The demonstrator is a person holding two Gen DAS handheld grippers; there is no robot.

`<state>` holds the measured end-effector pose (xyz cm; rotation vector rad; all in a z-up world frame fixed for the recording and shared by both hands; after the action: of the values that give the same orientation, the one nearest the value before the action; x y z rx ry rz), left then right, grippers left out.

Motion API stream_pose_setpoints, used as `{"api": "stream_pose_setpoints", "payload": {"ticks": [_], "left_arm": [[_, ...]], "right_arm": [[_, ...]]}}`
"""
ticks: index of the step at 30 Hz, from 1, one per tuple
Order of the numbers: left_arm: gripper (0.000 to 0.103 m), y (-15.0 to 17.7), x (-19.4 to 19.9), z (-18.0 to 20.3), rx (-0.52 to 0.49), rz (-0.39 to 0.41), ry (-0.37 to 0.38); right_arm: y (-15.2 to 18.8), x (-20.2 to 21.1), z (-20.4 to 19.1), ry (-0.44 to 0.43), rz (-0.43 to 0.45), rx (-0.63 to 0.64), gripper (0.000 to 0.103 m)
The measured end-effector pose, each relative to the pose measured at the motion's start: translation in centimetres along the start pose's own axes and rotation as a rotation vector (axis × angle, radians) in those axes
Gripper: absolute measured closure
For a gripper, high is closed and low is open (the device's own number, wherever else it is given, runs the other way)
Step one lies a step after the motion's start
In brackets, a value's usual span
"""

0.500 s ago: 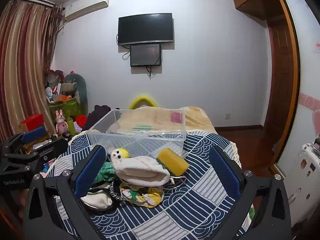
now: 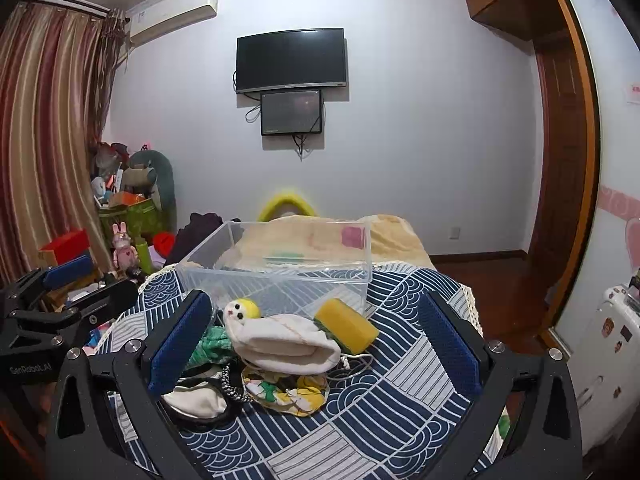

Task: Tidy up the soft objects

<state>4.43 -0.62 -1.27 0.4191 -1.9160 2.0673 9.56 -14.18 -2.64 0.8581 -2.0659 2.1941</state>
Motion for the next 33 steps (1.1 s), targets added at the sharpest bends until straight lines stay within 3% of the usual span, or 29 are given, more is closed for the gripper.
{"api": "stream_pose_setpoints", "payload": {"ticks": [33], "left_arm": [[0.0, 0.0, 0.49, 0.73, -0.01, 0.019, -0.015]], "right_arm": [[-0.24, 0.28, -0.26, -0.01, 0.003, -0.004, 0.0]]}}
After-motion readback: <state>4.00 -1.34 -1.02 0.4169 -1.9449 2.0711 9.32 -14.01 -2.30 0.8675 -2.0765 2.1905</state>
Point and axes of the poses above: each gripper's, at about its wrist camera, not at the fingertips, and x roughly against the way its jaws point, z to its right, y to its underside, the point moved 5 cm from there along -x, roughly the way its jaws point, and after that the axes turned 5 degrees about -z, right-handed, at the moved point
